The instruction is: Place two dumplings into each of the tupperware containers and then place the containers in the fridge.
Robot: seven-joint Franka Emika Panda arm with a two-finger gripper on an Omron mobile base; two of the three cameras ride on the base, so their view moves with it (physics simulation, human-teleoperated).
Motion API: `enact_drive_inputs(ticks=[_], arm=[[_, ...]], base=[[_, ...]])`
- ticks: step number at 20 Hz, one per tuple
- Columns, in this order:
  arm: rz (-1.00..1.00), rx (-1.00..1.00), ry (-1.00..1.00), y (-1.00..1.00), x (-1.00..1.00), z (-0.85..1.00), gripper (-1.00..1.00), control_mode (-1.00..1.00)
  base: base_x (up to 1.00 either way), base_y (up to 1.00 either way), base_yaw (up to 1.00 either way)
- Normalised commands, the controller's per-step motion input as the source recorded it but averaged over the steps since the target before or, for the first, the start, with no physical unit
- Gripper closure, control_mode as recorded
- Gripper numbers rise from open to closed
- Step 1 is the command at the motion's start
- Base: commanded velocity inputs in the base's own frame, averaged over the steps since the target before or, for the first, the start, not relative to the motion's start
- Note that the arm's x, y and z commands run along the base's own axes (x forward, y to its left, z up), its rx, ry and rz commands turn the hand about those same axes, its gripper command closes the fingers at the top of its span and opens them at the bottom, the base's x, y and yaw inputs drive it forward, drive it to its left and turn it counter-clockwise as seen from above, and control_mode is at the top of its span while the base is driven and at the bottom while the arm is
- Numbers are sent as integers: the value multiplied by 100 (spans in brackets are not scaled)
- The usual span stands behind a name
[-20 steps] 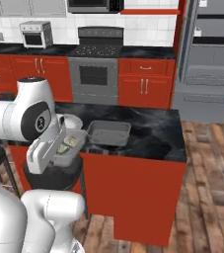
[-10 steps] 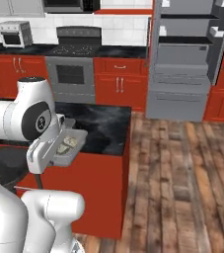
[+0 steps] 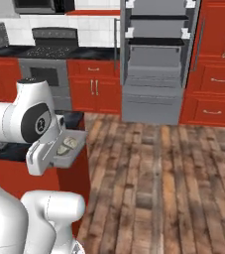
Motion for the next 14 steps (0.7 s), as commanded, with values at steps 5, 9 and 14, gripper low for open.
enact_drive_inputs(ticks=[5, 9, 14], arm=[[0, 0, 0, 0, 0, 0, 100, 100], [0, 0, 0, 0, 0, 0, 100, 100], [0, 0, 0, 0, 0, 0, 100, 100]], base=[[94, -81, 9], [100, -61, 23], [100, -27, 17]])
